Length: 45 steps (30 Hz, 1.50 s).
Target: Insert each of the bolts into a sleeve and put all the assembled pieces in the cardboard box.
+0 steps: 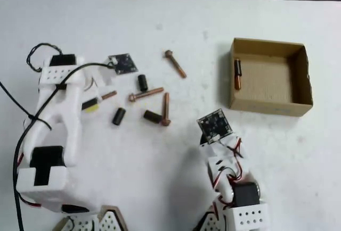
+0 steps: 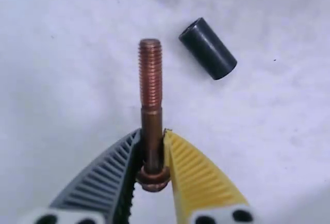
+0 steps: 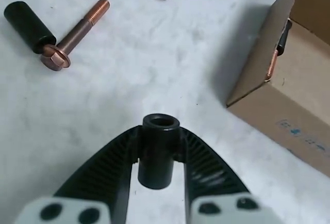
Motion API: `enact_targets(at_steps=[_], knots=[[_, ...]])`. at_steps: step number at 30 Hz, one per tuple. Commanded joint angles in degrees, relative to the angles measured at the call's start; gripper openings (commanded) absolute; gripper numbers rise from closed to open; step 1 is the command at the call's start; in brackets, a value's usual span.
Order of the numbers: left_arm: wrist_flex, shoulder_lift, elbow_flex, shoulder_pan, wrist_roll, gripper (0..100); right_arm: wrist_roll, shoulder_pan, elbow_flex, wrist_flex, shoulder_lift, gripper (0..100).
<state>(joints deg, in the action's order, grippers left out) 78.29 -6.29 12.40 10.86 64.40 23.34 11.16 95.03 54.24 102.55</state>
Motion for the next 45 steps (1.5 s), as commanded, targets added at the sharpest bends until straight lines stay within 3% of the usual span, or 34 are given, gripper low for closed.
enact_targets(at_steps=[1,14,16,26,45], knots=[[-1.9,3.5,-0.8,0.6,0.9,2,0.6,-0.1,-0.4,-1.4,0.7,1.7],[-17.1,-7.9,-1.2,0.9,1.2,2,0.6,0.0,0.2,-1.4,0.7,1.7],[-18.9,-8.6,-1.2,0.7,3.9,2,0.6,0.1,0.2,-1.4,0.7,1.7],[-19.4,-12.2,-1.2,0.7,16.2,2,0.6,0.1,0.2,-1.4,0.7,1.8],[-15.5,-21.1,-9.1,0.9,17.1,3,0.6,0.2,0.2,-1.4,0.7,1.8]])
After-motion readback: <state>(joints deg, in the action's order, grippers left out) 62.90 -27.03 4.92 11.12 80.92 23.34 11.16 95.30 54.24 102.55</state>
